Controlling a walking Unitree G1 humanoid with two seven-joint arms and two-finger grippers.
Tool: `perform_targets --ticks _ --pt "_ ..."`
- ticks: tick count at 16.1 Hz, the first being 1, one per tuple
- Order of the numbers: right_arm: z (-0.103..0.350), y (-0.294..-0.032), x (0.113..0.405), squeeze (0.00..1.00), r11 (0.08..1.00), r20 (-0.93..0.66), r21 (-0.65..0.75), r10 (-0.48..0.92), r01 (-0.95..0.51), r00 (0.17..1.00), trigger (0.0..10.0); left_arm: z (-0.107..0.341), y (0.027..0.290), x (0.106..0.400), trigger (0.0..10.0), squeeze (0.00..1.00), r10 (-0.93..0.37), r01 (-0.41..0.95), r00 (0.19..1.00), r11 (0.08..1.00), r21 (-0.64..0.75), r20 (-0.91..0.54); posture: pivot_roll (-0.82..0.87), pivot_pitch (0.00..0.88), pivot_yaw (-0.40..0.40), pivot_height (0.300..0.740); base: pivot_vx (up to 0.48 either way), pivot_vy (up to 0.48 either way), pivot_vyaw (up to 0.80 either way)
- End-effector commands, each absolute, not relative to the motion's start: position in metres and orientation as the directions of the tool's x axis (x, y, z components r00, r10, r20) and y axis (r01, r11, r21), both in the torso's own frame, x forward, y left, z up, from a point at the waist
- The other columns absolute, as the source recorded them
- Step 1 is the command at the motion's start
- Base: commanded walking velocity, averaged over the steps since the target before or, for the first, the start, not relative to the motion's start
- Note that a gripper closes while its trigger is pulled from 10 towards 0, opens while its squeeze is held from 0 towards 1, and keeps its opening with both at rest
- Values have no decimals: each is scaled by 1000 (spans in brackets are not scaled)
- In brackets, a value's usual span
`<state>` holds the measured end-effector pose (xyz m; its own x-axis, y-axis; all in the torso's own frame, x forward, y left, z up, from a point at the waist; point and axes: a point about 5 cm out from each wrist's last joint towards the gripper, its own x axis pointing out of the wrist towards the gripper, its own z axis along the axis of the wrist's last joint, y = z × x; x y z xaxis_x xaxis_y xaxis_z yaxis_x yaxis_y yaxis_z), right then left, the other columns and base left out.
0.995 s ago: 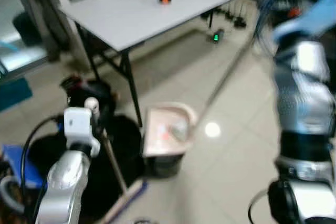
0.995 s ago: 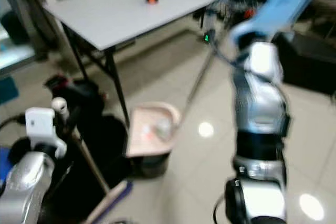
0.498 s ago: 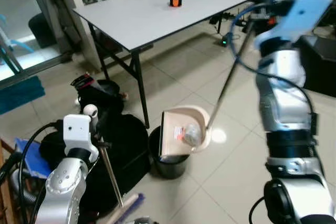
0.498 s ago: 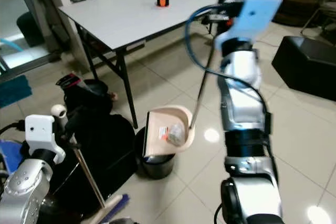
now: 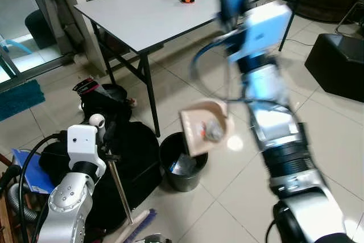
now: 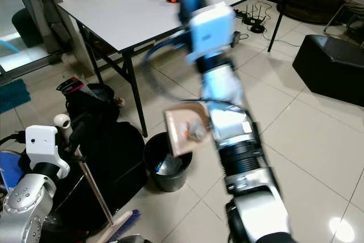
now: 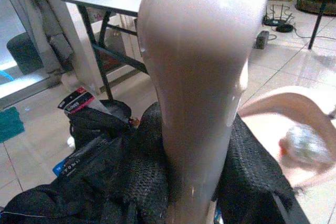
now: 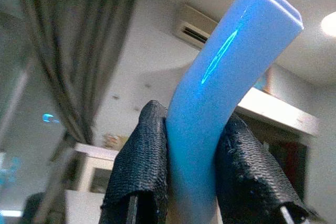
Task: Sweep floor
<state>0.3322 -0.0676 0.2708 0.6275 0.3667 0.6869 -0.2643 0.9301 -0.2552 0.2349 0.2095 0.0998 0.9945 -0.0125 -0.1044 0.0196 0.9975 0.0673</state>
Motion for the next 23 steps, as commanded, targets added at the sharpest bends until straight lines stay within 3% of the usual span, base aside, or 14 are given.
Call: perform_targets --ticks 1,5,11,14,15,17,19,23 --pt "276 -57 324 0 911 719 -298 411 -286 560 10000 110 212 236 10000 0 -5 11 998 996 88 -67 116 4 64 740 0 0 0" --pt "259 -33 309 0 837 684 -442 547 -323 482 10000 110 212 237 10000 0 -11 17 998 996 89 -66 115 0 68 740 0 0 0" --pt "258 -31 310 0 807 662 -542 582 -236 472 10000 109 211 236 10000 0 -13 20 997 996 87 -80 111 5 67 740 0 0 0" --pt "263 -55 319 0 885 666 -429 444 -180 599 10000 107 212 235 10000 0 -7 21 991 994 110 -133 101 5 59 740 0 0 0" --pt "253 -85 323 0 948 624 -294 284 -117 728 10000 107 212 235 10000 0 -29 58 983 985 162 -179 90 4 64 740 0 0 0" --pt "233 -117 317 0 967 534 -252 179 -47 826 10000 110 213 238 10000 0 -47 73 989 980 187 -143 65 3 77 740 0 0 0" --pt "220 -133 313 0 973 477 -229 109 4 872 10000 109 187 257 10000 0 -68 91 987 983 159 -147 54 1 81 740 0 0 0" --pt "199 -154 304 0 958 345 -276 23 77 938 10000 120 186 271 10000 0 -61 77 993 983 166 -99 50 0 73 740 0 0 0"
